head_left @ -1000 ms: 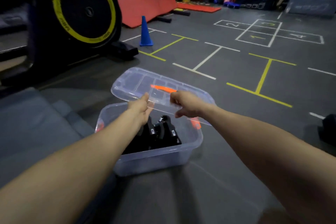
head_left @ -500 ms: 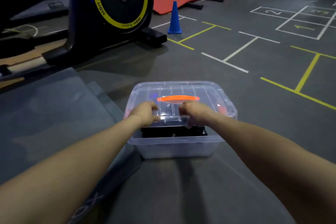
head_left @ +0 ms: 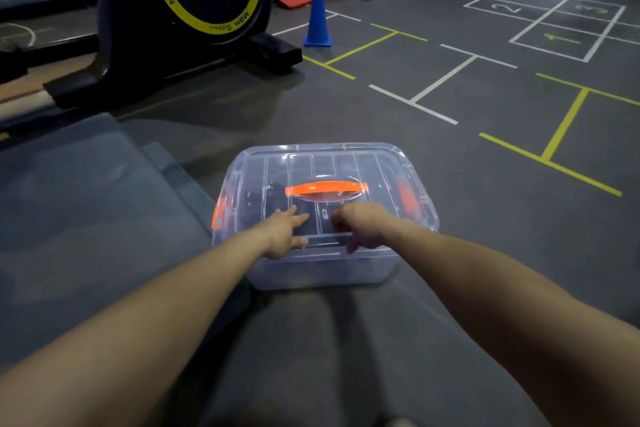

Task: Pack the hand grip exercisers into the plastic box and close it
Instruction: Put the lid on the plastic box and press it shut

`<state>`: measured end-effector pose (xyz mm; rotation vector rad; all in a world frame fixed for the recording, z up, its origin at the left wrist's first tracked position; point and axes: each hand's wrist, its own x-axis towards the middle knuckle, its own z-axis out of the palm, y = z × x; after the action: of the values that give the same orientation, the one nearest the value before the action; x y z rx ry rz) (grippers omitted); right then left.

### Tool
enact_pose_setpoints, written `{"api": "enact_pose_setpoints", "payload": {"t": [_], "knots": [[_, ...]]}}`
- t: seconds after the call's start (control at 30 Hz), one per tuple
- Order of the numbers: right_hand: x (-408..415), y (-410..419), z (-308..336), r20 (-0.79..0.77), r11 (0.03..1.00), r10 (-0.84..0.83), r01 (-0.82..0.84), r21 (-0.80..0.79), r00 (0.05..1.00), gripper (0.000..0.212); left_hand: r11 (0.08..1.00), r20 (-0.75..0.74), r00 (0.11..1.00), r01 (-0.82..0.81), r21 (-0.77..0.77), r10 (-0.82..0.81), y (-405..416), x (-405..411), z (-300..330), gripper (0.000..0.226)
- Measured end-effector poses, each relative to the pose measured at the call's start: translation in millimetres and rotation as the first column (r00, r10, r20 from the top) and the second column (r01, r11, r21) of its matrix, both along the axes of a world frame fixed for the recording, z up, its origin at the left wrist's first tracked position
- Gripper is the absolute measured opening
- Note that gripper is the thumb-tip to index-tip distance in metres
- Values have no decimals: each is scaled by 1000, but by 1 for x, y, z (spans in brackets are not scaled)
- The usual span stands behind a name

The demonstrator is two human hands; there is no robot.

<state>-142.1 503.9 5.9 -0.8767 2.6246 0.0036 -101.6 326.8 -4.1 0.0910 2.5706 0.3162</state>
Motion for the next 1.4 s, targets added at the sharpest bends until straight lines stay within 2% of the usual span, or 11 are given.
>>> {"api": "enact_pose_setpoints", "payload": {"t": [0.1, 0.3, 0.57, 0.83, 0.97, 1.13, 1.3, 1.4], "knots": [[-1, 10, 0, 6, 1000, -26, 26, 2, 1000, 40, 999, 4, 999, 39, 12, -39, 6, -4, -2, 69], [2, 4, -2, -88, 999, 35, -38, -33, 996, 33, 997, 13, 998, 56, -52, -55, -5, -4, -1, 73], [2, -10, -3, -3, 999, 41, -41, -31, 999, 38, 995, 26, 996, 88, -48, -87, -20, 2, 0, 73], [3, -11, -11, 75, 998, 54, -52, -30, 996, 32, 994, 63, 994, 90, -55, -87, -28, 13, -10, 73], [-9, 4, -5, 109, 989, -69, 82, -126, 992, 39, 994, 19, 997, 70, -79, -69, -23, 3, -5, 65], [-28, 36, -3, 87, 955, -224, 237, -180, 971, 42, 995, -129, 987, 95, -44, -100, 1, -27, 3, 50], [-58, 73, 1, 42, 918, -349, 350, -186, 936, 43, 986, -234, 958, 169, -7, -166, 62, -62, 0, 55], [-80, 93, 3, 25, 892, -427, 426, -154, 904, 43, 980, -224, 954, 199, -17, -197, 92, -80, -6, 66]]}}
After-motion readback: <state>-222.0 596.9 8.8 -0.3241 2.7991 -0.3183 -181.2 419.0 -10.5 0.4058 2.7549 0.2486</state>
